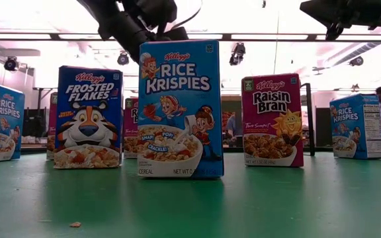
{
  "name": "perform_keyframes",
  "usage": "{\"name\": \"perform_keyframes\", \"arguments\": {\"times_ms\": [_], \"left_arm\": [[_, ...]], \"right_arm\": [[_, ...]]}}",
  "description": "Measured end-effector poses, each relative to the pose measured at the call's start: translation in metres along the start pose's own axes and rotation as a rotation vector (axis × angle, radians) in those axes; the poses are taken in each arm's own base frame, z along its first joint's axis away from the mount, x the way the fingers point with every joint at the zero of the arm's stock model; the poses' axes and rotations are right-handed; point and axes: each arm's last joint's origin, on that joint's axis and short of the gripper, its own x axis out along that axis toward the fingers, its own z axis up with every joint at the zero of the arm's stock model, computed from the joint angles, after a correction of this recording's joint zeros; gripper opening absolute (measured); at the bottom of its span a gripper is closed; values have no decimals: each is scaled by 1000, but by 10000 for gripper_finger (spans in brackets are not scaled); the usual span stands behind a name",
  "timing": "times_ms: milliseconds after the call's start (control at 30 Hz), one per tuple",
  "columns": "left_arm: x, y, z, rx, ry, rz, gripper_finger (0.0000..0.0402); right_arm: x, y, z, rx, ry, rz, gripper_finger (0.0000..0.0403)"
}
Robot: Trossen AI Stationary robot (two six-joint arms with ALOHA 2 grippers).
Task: Stack cereal on shelf
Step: Put the middle blue cereal box on the shelf
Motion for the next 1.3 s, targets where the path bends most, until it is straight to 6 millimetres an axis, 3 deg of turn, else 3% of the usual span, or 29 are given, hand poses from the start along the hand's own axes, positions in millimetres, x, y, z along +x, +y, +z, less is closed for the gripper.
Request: {"name": "perform_keyframes", "arguments": {"times_ms": [467,767,1000,1300], "left_arm": [[4,0,-2,7,12,0,164],[1,-2,1,7,-5,-34,145],[-20,-3,35,43,-59,-121,144],[-67,5,87,265,-80,-103,144]], "right_arm": [[0,0,0,0,0,0,9],[0,0,0,0,0,1,9],[0,0,0,0,0,0,9],[0,0,0,8,0,0,9]]}}
